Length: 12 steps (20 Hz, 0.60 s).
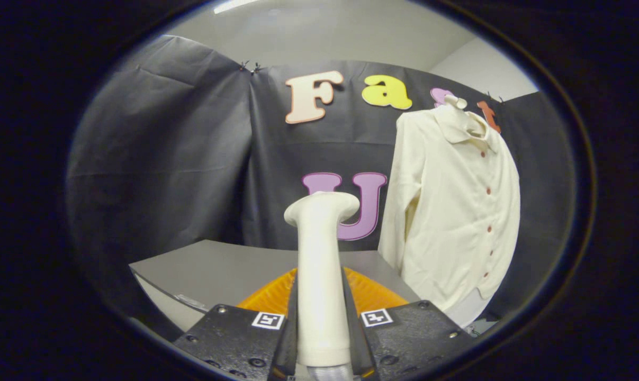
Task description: Iron the clothes twice with a garment steamer, once on the left side and once on the right side.
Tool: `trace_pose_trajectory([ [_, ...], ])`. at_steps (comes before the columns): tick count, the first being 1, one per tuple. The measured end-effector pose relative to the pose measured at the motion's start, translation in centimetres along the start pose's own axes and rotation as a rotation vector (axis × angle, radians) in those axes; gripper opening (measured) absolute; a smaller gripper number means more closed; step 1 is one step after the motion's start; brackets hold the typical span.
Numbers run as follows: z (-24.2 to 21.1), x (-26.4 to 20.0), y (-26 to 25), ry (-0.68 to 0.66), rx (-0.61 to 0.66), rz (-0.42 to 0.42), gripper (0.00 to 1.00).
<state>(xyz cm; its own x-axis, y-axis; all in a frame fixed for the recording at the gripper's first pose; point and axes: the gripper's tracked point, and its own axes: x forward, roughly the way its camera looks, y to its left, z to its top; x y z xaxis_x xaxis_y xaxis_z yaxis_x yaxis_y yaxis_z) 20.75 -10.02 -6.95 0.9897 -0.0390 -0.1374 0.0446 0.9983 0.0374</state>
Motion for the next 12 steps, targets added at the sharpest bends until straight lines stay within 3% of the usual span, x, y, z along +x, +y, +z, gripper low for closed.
trace_pose_trajectory([
  [12, 7.2, -1.6, -12.0, -0.213, 0.015, -0.101, 0.38],
])
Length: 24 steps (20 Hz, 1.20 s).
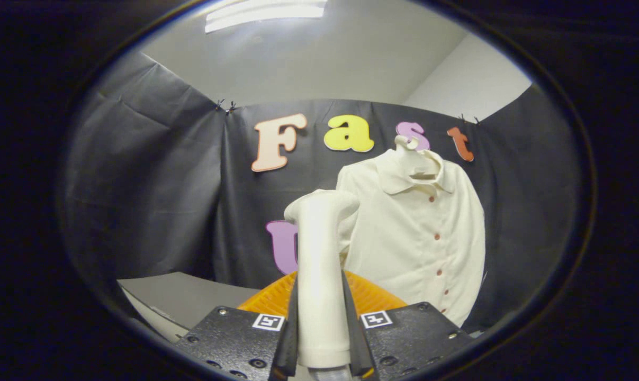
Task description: Iron the clothes twice with a garment steamer, once on the left side and once on the right side.
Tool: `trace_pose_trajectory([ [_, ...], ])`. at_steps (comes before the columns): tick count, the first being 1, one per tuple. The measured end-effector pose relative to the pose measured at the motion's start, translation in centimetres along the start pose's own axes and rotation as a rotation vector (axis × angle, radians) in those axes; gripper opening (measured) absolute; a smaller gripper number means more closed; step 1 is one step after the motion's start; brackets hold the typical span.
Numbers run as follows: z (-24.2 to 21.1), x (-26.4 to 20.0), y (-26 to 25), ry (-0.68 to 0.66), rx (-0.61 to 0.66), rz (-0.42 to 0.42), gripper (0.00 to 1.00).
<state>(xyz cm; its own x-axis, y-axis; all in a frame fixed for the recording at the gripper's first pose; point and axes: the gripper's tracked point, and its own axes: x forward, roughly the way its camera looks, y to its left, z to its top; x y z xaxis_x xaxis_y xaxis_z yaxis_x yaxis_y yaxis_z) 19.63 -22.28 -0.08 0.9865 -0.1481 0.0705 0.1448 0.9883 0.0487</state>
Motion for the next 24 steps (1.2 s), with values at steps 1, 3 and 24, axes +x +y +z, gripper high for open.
trace_pose_trajectory([
  [1, 0.0, 0.5, -0.7, -0.006, 0.01, 0.002, 0.38],
  [3, -0.2, 1.6, -2.8, -0.012, 0.023, -0.014, 0.38],
  [24, -10.9, 3.4, -10.0, 0.092, 0.178, -0.029, 0.38],
])
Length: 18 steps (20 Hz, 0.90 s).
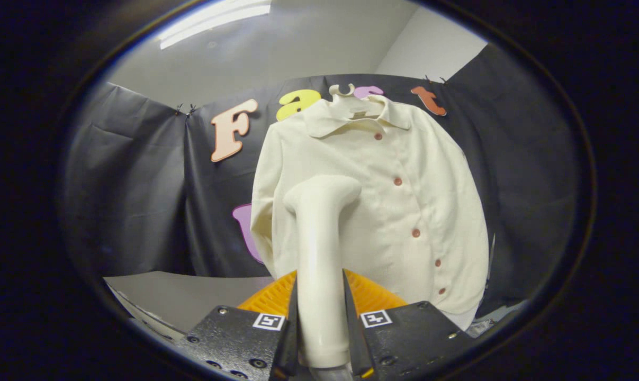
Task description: Iron the clothes twice with a garment steamer, once on the left side and once on the right side.
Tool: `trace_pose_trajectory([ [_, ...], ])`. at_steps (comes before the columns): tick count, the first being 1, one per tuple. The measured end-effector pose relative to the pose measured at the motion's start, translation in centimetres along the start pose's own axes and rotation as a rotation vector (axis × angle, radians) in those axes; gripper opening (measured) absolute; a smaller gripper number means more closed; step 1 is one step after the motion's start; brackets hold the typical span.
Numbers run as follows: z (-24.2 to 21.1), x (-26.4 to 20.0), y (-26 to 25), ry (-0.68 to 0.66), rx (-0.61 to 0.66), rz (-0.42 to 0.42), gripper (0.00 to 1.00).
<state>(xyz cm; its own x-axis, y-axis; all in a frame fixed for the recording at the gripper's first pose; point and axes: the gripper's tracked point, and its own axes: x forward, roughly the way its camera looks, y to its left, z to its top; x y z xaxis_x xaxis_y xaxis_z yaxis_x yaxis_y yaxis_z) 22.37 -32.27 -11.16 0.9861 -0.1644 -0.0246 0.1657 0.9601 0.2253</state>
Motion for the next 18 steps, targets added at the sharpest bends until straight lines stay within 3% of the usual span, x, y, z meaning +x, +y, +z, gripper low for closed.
trace_pose_trajectory([
  [18, -9.7, -3.5, -3.2, 0.127, 0.054, -0.018, 0.38],
])
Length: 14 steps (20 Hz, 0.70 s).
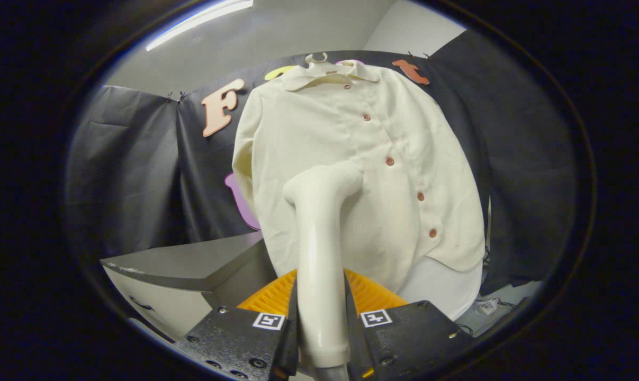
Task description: Iron the clothes twice with a garment steamer, once on the left side and once on the right side.
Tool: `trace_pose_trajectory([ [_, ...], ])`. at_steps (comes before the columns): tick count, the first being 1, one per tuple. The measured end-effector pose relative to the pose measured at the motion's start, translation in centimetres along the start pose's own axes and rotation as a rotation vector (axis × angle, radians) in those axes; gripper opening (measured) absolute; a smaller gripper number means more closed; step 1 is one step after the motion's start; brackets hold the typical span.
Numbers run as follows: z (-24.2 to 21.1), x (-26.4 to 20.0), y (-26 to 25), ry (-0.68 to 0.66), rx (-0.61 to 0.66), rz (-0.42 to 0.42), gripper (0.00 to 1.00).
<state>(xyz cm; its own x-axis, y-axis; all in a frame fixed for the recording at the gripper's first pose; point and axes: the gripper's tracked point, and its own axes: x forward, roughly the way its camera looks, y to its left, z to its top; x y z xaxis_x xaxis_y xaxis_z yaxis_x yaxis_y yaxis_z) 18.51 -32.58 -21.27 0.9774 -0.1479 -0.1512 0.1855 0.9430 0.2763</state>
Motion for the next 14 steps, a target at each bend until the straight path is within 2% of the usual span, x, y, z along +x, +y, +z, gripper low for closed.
trace_pose_trajectory([
  [14, -9.6, -2.4, -2.8, 0.161, 0.011, -0.018, 0.38],
])
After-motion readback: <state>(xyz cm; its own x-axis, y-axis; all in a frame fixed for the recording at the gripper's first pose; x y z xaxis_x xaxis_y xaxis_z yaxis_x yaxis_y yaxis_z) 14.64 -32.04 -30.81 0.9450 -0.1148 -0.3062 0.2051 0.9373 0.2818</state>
